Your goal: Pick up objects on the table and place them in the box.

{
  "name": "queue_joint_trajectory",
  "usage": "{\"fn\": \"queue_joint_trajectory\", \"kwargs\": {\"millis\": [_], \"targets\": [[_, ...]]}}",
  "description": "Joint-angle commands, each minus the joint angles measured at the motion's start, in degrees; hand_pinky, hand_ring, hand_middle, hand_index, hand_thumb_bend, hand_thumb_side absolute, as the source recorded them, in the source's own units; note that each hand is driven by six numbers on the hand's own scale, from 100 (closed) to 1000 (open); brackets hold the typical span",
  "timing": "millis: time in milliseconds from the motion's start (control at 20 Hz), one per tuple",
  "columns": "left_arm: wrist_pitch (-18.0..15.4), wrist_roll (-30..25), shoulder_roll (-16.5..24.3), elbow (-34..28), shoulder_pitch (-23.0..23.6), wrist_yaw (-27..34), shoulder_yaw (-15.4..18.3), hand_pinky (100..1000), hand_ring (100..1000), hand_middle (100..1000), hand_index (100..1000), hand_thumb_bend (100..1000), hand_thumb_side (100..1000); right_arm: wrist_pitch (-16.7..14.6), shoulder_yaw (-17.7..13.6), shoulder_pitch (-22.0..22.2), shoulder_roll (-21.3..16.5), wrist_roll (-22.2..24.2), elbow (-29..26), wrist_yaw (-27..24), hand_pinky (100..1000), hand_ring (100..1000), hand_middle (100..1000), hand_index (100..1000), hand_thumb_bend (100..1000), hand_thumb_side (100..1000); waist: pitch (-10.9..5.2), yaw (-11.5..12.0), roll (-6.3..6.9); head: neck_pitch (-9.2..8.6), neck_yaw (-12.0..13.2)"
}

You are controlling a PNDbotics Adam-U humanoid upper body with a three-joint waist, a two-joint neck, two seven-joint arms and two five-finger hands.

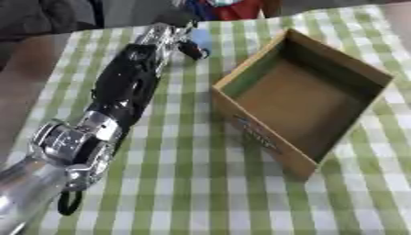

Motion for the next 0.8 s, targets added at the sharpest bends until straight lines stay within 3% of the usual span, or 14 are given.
{"fn": "queue_joint_trajectory", "kwargs": {"millis": [50, 500, 550, 600, 650, 800], "targets": [[0.2, -0.1, 1.2, -0.8, -1.0, 0.5, 0.0, 763, 763, 773, 880, 384, 490, -0.1, -0.1, -0.7, -0.2, 0.2, -1.3, 0.1, 628, 771, 733, 734, 100, 420, -1.31, 0.0, -0.51, -0.16, 0.2], [1.1, -2.4, 0.9, 0.2, -0.5, 0.9, 0.0, 744, 717, 726, 844, 311, 491, -0.1, -0.1, -0.6, -0.1, 0.3, -1.2, 0.0, 628, 771, 731, 734, 100, 421, -1.17, -0.1, -0.61, -0.23, 0.4], [1.2, -2.3, 0.8, 0.1, -0.4, 0.9, -0.1, 723, 656, 655, 792, 284, 478, -0.1, -0.1, -0.6, -0.1, 0.3, -1.2, 0.0, 628, 771, 731, 734, 100, 421, -1.19, -0.2, -0.62, -0.23, 0.4], [1.2, -1.8, 0.8, -0.1, -0.4, 0.8, -0.1, 720, 646, 643, 784, 280, 476, -0.1, -0.2, -0.7, -0.1, 0.3, -1.2, 0.0, 628, 771, 731, 734, 100, 421, -1.22, -0.2, -0.61, -0.24, 0.4], [1.2, -1.0, 0.9, -0.5, -0.4, 0.7, -0.1, 688, 574, 554, 715, 245, 455, -0.1, -0.2, -0.6, -0.1, 0.3, -1.2, 0.0, 628, 771, 731, 734, 100, 421, -1.27, -0.2, -0.61, -0.22, 0.4], [0.6, 2.1, 1.0, -2.1, -0.5, 0.8, -0.1, 647, 500, 467, 624, 209, 433, -0.1, -0.2, -0.6, -0.1, 0.4, -1.2, -0.1, 628, 771, 730, 734, 100, 421, -1.50, -0.2, -0.63, -0.08, 0.4]]}}
